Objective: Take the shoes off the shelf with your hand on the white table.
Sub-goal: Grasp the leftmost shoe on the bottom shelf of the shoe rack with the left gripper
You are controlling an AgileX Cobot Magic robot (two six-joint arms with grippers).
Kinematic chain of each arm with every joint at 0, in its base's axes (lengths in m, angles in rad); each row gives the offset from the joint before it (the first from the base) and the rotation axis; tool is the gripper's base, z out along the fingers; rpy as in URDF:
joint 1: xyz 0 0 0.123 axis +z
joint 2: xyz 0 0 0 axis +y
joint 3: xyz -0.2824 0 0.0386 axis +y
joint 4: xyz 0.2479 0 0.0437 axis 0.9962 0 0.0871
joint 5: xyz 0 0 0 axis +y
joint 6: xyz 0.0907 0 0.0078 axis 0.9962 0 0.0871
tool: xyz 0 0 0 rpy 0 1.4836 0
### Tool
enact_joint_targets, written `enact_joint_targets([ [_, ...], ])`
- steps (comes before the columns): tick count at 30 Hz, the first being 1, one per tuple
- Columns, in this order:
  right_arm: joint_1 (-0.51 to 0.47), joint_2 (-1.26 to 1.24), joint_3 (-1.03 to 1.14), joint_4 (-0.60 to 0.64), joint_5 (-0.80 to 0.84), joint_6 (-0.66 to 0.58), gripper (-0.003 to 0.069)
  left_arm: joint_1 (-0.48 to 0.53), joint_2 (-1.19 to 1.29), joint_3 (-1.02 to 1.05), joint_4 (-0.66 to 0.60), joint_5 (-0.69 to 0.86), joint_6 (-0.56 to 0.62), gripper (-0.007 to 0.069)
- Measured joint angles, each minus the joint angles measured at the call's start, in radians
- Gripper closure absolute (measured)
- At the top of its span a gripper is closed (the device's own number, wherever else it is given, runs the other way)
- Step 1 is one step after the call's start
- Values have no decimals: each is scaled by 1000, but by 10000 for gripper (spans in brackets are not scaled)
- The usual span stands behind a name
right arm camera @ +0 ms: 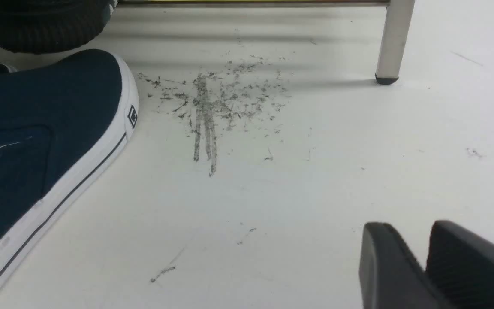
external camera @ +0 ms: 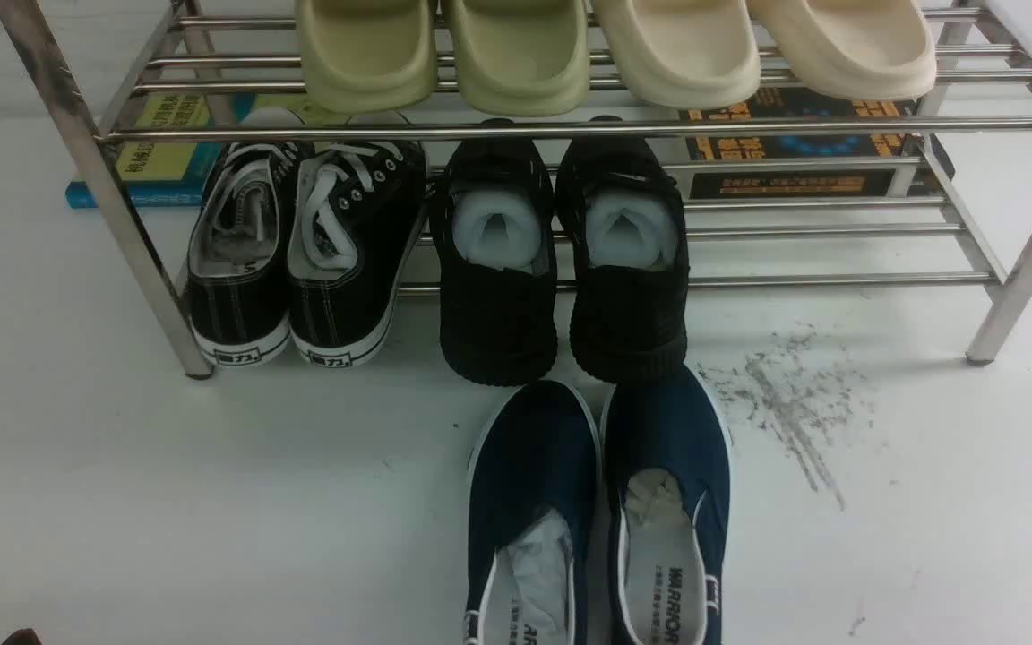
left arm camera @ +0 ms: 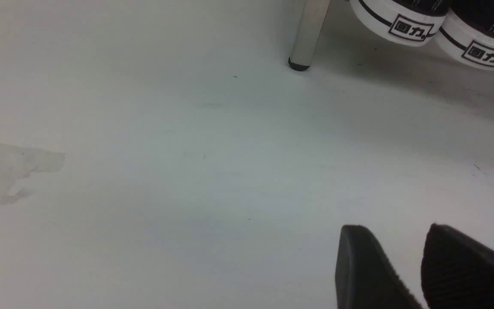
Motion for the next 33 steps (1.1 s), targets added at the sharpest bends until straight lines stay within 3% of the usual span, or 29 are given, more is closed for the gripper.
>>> enact_joint_targets([
  [33,0,0,0,0,-1,0,452,0,0,0,0,0,0,383],
])
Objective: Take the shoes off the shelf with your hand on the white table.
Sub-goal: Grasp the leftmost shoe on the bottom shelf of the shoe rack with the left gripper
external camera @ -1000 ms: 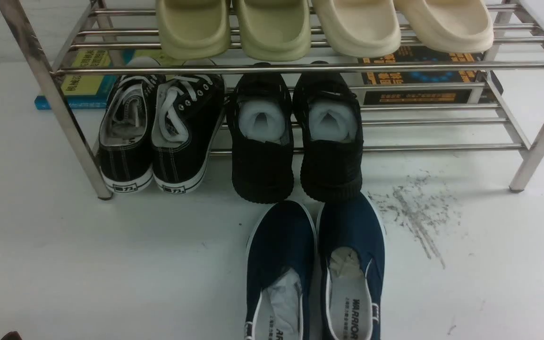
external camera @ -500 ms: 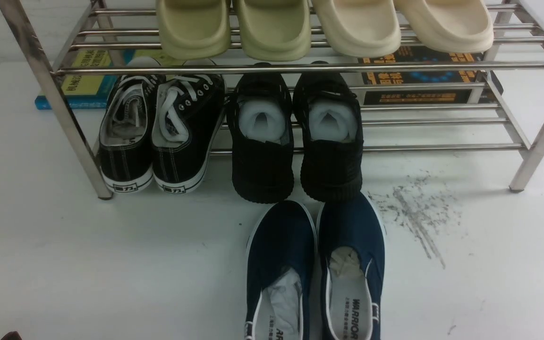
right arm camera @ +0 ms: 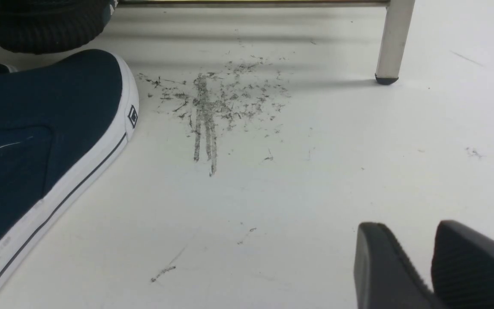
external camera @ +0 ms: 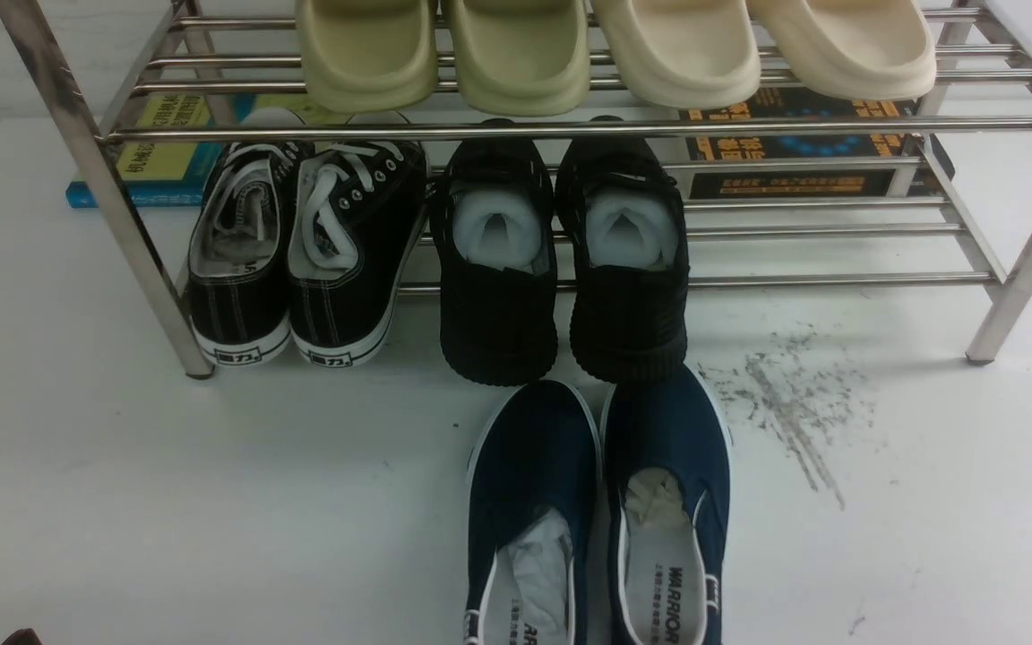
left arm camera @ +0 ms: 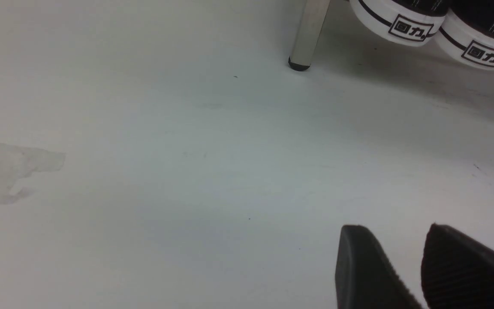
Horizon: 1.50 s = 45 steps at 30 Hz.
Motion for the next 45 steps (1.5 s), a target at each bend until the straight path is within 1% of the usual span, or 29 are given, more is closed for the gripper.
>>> enact_joint_targets([
  [21,0,0,0,0,0,0,424,0,0,0,0,0,0,383],
  [23,0,0,0,0,0,0,421,0,0,0,-43,0,-33,383],
  [24,0,0,0,0,0,0,421,0,0,0,-98,-1,-74,383],
  [25,0,0,0,0,0,0,421,0,0,0,-117,-1,-83,383],
  [28,0,0,0,0,0,0,421,0,0,0,-402,4,-298,383],
  [31,0,0,0,0,0,0,421,0,0,2,-561,13,-412,383],
  [32,0,0,0,0,0,0,421,0,0,2,-569,14,-412,383],
  [33,0,0,0,0,0,0,421,0,0,4,-614,15,-449,383],
  [35,0,0,0,0,0,0,421,0,0,6,-640,15,-465,383],
  [37,0,0,0,0,0,0,421,0,0,6,-640,15,-464,383],
  [45,0,0,0,0,0,0,421,0,0,6,-594,10,-464,383],
])
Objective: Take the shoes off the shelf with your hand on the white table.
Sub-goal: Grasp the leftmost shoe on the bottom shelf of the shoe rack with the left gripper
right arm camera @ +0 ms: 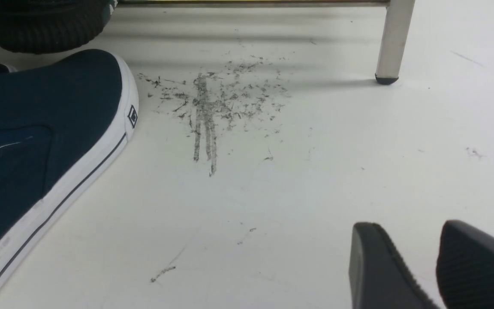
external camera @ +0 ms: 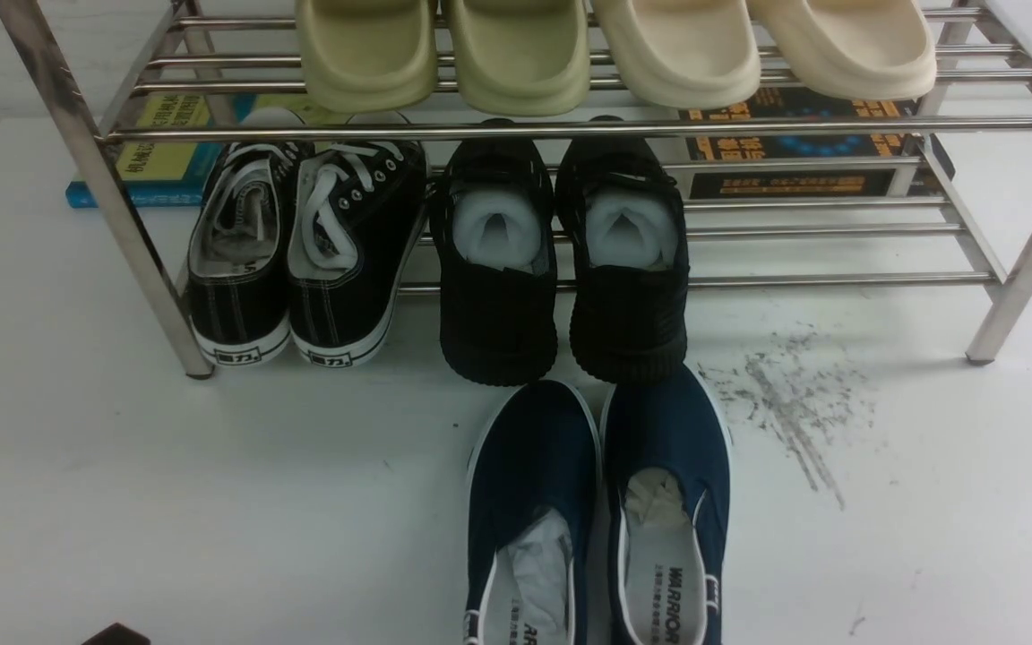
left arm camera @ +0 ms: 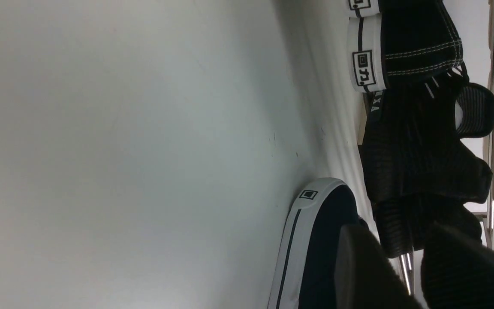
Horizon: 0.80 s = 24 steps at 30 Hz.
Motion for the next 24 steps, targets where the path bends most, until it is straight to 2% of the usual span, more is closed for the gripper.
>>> enact_joint_targets([
  [6,0,0,0,0,0,0,421,0,0,-11,-24,15,47,424],
  [8,0,0,0,0,0,0,421,0,0,-81,-38,62,170,486],
  [9,0,0,0,0,0,0,421,0,0,-89,-39,65,180,486],
  [11,0,0,0,0,0,0,421,0,1,-209,-42,88,294,572],
  [14,0,0,0,0,0,0,421,0,50,-337,-13,128,364,616],
  [15,0,0,0,0,0,0,421,0,123,-415,47,188,387,624],
  [16,0,0,0,0,0,0,421,0,146,-433,56,196,388,624],
  [19,0,0,0,0,0,0,421,0,395,-562,243,349,380,624],
  [21,0,0,0,0,0,0,421,0,471,-592,288,376,377,624],
  [24,0,0,0,0,0,0,421,0,727,-701,399,405,372,624],
])
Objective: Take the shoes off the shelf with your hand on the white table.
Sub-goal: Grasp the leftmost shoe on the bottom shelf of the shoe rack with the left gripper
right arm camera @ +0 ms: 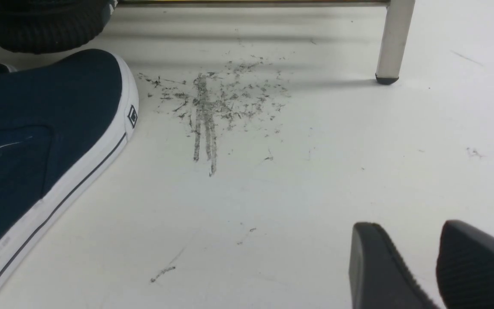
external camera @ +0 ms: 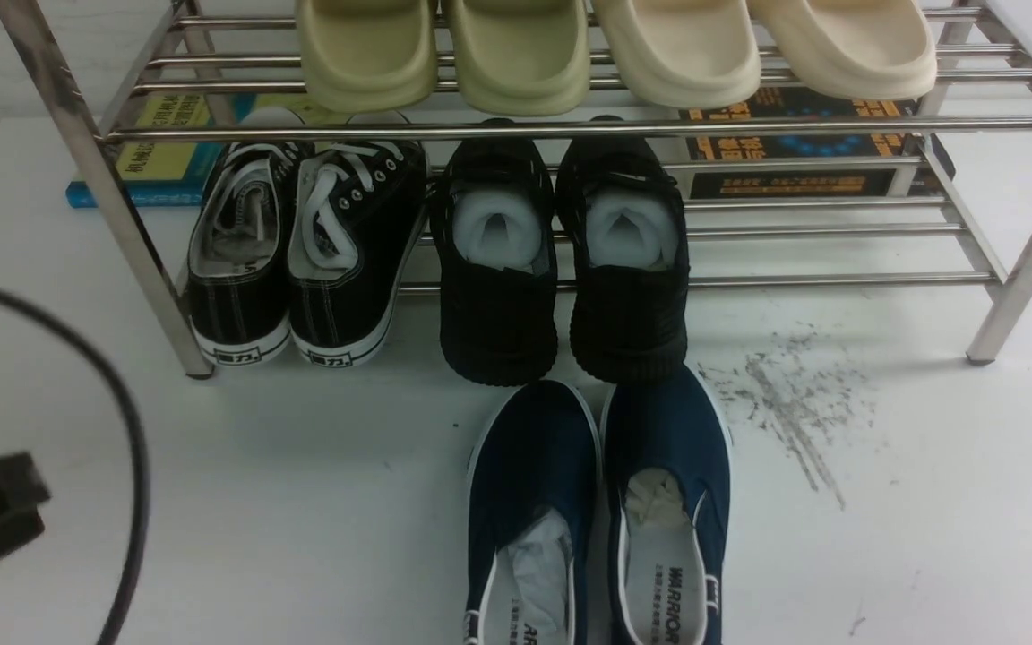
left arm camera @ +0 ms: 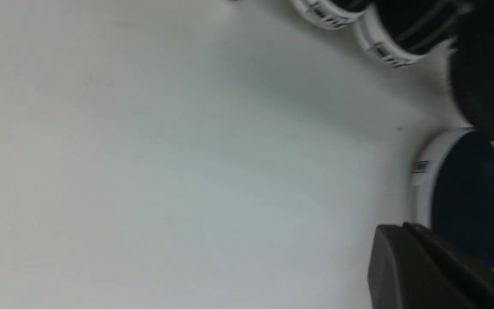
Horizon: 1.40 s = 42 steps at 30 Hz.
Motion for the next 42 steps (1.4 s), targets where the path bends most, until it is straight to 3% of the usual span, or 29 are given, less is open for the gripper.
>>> enact_joint_targets([
  [6,0,0,0,0,0,0,421,0,344,-188,59,-6,23,583],
  [10,0,0,0,0,0,0,421,0,570,-359,78,-15,40,479],
  [17,0,0,0,0,0,0,421,0,707,-496,102,-60,41,288],
  [20,0,0,0,0,0,0,421,0,739,-516,98,-101,42,248],
  [28,0,0,0,0,0,0,421,-20,817,-517,91,-214,43,235],
  [42,0,0,0,0,0,0,421,-54,924,-517,262,-357,-14,235],
])
